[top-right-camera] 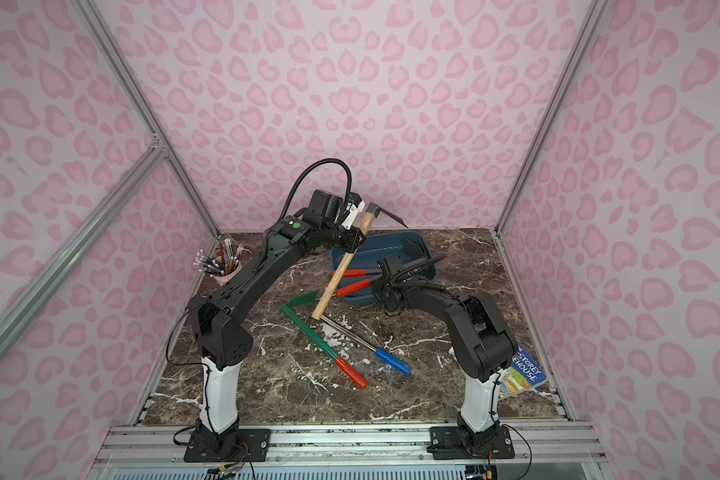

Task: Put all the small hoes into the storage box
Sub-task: Adjust the storage box at the center of the board.

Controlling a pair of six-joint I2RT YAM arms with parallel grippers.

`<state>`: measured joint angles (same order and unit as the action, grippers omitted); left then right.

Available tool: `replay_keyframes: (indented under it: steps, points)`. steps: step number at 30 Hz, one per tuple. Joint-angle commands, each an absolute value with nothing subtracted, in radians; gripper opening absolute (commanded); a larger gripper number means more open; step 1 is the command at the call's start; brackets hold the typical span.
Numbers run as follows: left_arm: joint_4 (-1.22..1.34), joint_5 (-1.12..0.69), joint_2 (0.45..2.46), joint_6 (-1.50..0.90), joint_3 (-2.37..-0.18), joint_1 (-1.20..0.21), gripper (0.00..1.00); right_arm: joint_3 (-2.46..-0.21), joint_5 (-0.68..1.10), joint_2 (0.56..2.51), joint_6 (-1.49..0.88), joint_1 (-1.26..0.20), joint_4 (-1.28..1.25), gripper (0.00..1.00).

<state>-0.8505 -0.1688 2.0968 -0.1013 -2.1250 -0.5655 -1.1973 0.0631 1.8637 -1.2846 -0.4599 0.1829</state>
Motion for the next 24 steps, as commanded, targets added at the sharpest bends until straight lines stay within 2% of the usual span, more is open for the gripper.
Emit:
replay_keyframes:
  steps: [1,5,13,17,20,24]
  points:
    - [-0.820,-0.157,2.084,-0.088,-2.137,-0.563,0.04,-1.210,0.078,1.864,-1.202,-0.462,0.175,0.25]
    - [-0.842,-0.147,2.092,-0.081,-2.155,-0.563,0.04,-1.213,0.070,1.850,-1.164,-0.461,0.195,0.20]
    - [-0.852,-0.152,2.119,-0.078,-2.164,-0.563,0.04,-1.213,0.041,1.796,-1.119,-0.461,0.239,0.20]
    - [-0.851,-0.152,2.139,-0.085,-2.169,-0.563,0.04,-1.201,0.029,1.784,-1.103,-0.462,0.231,0.29]
    - [-0.845,-0.152,2.146,-0.089,-2.170,-0.562,0.04,-1.200,0.035,1.796,-1.086,-0.456,0.224,0.42]
    - [-0.851,-0.141,2.161,-0.087,-2.179,-0.559,0.04,-1.170,0.058,1.784,-1.062,-0.446,0.178,0.49]
